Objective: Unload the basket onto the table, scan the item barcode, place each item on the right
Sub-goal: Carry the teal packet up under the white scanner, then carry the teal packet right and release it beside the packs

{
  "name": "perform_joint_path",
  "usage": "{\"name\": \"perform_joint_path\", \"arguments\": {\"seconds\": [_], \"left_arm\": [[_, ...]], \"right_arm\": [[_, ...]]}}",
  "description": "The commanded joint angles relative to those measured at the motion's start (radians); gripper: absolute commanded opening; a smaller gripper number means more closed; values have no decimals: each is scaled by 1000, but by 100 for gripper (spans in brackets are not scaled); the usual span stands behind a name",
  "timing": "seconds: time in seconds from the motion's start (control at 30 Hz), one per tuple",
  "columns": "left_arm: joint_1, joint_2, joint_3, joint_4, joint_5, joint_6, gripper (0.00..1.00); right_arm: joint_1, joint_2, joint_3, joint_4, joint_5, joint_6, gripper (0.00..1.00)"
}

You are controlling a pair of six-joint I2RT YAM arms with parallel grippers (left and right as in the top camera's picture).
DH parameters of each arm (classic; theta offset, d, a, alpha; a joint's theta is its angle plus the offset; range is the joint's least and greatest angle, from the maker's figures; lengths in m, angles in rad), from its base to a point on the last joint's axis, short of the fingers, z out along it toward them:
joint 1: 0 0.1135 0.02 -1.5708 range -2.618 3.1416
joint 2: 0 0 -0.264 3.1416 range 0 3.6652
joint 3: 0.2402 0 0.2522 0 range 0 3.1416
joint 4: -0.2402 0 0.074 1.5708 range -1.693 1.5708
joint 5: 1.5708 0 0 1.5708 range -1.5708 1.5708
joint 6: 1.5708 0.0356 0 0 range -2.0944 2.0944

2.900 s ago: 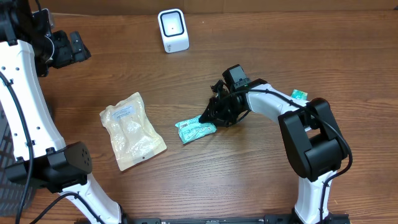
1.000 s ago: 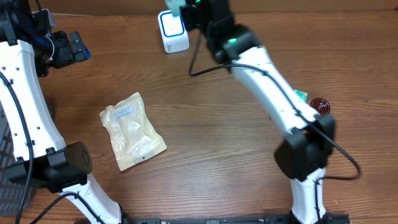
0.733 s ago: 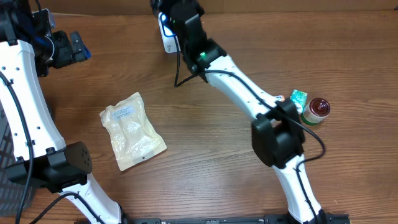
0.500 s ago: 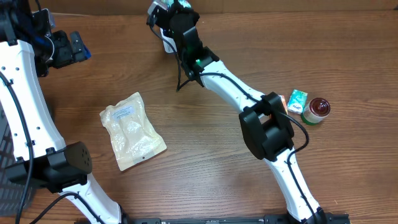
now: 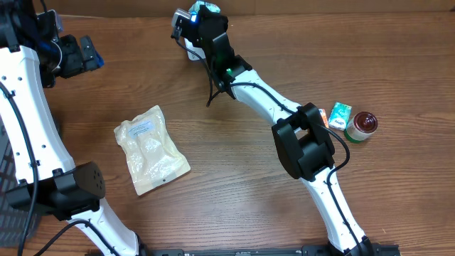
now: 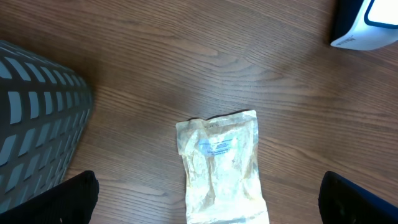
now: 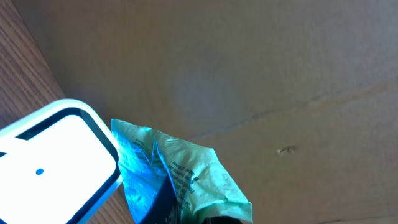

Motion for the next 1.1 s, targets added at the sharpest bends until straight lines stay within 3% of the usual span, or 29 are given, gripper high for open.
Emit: {"name": "perform_joint_path", "arguments": {"seconds": [0.0, 0.2, 0.47, 0.6, 0.8, 1.07], "left_arm": [[-7, 2, 0, 0, -3, 15, 100], [-7, 2, 0, 1, -3, 15, 100], [-7, 2, 0, 0, -3, 15, 100], [-7, 2, 0, 0, -3, 15, 99], [-7, 2, 0, 1, -3, 15, 100], [-7, 2, 0, 0, -3, 15, 100]], "right_arm": [[-6, 1, 24, 13, -1, -7, 4], [-6, -3, 24, 13, -1, 33, 4], [-6, -156, 24, -125, 0, 419, 4], [-6, -289, 24, -262, 3, 682, 4], [-10, -495, 24, -673, -1, 1160, 4], [-101, -621, 24, -1386, -24, 1578, 4]]}}
